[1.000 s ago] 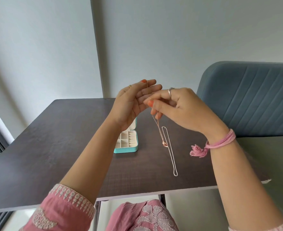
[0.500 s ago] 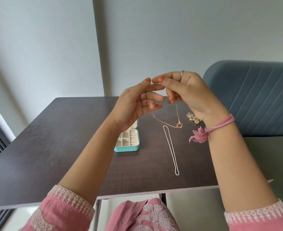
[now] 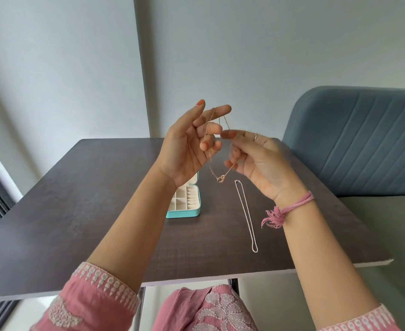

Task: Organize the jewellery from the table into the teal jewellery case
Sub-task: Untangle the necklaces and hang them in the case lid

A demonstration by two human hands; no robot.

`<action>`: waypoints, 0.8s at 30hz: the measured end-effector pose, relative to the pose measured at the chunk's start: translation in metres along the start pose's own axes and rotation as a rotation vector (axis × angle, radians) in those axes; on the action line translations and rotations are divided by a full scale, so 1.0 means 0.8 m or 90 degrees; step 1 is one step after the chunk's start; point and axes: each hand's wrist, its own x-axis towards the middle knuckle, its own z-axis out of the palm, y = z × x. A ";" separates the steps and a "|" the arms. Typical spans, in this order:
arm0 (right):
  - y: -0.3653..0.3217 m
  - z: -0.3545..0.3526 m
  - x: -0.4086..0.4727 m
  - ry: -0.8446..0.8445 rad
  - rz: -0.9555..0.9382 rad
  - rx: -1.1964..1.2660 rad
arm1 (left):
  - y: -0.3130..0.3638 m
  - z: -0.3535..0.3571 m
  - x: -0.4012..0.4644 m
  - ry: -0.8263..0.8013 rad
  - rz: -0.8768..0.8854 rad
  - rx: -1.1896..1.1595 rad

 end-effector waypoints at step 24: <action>0.060 0.027 -0.039 0.128 -0.186 -0.143 | -0.003 -0.002 0.005 0.076 0.090 -0.040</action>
